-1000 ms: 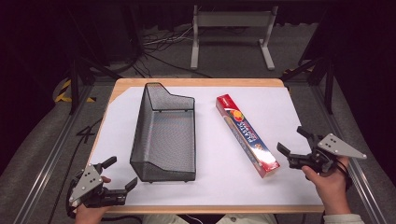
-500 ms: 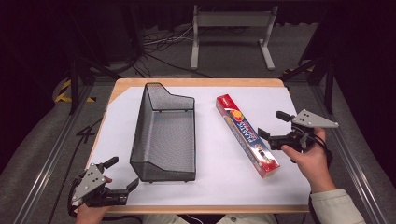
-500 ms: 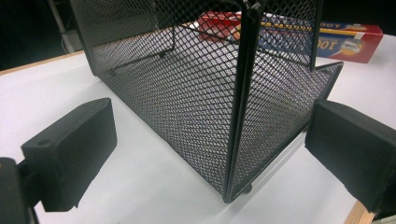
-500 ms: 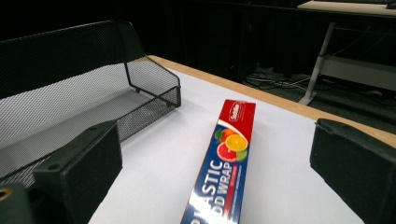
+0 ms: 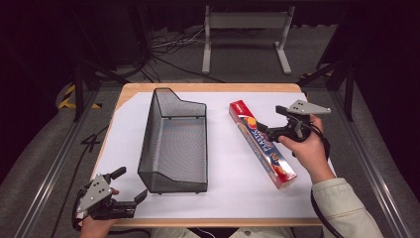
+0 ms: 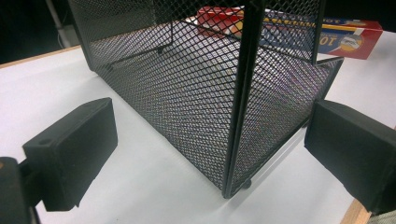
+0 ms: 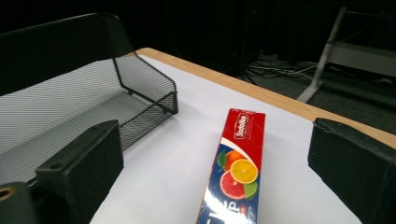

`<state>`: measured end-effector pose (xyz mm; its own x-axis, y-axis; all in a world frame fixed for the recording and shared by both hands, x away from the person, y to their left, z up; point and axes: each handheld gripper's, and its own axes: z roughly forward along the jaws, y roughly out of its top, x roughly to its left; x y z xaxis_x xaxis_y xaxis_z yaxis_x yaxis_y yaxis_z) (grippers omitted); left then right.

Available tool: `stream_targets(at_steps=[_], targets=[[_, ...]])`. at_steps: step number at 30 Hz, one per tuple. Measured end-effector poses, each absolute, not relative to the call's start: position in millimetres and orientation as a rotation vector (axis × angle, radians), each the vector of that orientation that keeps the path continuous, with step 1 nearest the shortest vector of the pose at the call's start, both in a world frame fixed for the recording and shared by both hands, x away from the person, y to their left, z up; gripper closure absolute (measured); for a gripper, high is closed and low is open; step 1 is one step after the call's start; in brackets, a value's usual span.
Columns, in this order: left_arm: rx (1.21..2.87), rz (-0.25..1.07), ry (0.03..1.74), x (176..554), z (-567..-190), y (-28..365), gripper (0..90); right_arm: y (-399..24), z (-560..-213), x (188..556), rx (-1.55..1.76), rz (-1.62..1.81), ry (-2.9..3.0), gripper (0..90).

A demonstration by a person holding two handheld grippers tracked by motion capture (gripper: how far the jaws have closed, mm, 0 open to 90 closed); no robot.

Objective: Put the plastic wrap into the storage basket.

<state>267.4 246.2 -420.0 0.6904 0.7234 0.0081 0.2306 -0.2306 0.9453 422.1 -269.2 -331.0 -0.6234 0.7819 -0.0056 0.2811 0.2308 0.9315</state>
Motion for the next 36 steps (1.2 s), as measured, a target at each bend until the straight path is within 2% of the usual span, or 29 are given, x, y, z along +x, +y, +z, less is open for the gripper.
stream_targets(at_steps=[5,17,25,36], targets=[[1.785,0.546,0.757,267.4,-420.2,247.0,3.5,-254.9,-339.9,433.7,1.061,1.262,2.104,10.4],[1.784,0.537,0.758,267.9,-420.6,248.4,3.5,-239.1,-364.5,452.6,1.231,0.97,2.261,14.1],[1.784,0.538,0.759,267.9,-420.5,247.7,3.5,-241.4,-377.7,459.9,1.325,0.899,2.295,17.7],[1.783,0.541,0.76,268.4,-420.7,248.5,3.5,-235.1,-392.8,468.0,1.436,0.796,2.385,14.8]])
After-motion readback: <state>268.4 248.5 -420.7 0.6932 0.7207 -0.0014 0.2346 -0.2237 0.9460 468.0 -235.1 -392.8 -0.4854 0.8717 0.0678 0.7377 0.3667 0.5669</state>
